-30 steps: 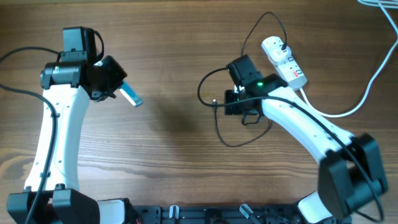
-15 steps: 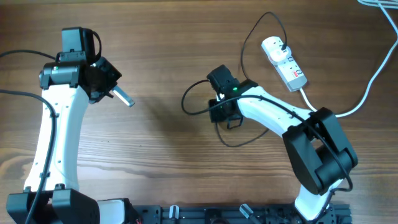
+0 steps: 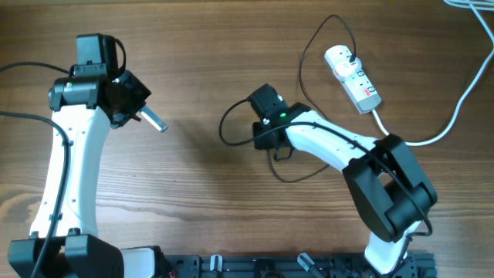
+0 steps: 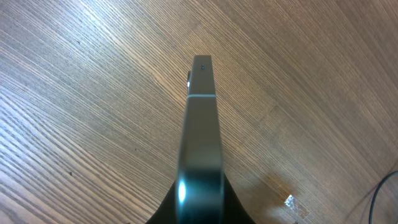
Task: Plug charger to phone and switch on socket
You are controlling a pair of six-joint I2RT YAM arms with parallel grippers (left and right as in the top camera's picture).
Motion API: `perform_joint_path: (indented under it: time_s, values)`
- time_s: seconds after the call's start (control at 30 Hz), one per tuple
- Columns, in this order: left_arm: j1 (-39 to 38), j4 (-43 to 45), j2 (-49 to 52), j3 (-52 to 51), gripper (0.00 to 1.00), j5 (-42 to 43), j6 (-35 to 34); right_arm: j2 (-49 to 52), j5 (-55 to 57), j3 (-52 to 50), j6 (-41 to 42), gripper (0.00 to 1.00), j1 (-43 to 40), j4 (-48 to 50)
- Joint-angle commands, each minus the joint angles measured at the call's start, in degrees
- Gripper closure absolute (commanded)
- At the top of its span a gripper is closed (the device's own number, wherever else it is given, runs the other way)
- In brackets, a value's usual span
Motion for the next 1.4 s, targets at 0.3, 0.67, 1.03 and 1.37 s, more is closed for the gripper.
perform_joint_path:
  time_s: [0.3, 0.67, 1.03, 1.37]
  values:
    - [0.31, 1.09, -0.59, 1.05, 0.96, 0.70, -0.63, 3.23, 3.85, -0.48, 1.40, 0.70, 0.81, -0.94]
    - [0.31, 1.11, -0.59, 1.05, 0.96, 0.74, -0.63, 3.23, 1.01, -0.48, 1.60, 0.80, 0.81, -0.24]
    - [0.26, 5.64, -0.59, 1.05, 0.96, 13.81, 7.06, 0.59, 0.76, 1.75, -0.33, 0.96, 0.81, -1.14]
    - [0.24, 26.16, -0.59, 1.05, 0.96, 52.15, 13.42, -27.47, -22.64, 4.11, -11.32, 0.96, 0.81, -11.96]
